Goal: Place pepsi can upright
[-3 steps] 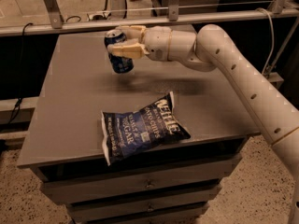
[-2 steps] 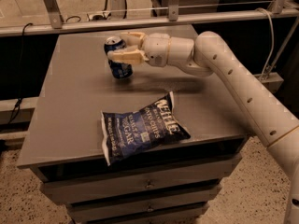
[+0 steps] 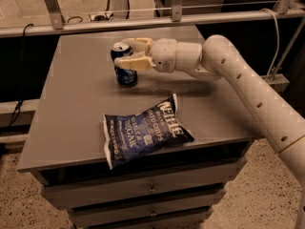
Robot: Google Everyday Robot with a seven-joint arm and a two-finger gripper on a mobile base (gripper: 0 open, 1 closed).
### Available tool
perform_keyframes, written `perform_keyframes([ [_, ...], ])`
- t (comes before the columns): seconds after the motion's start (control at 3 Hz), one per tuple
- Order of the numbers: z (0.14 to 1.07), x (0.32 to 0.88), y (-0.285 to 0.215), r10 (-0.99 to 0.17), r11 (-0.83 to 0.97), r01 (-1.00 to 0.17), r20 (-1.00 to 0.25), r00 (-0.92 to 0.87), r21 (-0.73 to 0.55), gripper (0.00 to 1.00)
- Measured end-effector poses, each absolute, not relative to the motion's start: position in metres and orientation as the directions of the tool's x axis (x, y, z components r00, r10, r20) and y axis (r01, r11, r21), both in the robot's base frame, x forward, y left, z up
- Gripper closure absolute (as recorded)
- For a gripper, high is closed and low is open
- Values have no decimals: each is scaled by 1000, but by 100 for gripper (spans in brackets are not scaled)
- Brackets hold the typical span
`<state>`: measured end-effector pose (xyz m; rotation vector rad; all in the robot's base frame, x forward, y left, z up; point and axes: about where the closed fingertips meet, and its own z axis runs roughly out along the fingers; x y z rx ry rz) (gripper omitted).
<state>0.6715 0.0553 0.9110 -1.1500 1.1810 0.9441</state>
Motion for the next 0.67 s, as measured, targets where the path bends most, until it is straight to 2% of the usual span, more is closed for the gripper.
perform_keyframes([
  [0.67, 901, 659, 37, -66, 203, -967, -988, 143, -153, 16],
])
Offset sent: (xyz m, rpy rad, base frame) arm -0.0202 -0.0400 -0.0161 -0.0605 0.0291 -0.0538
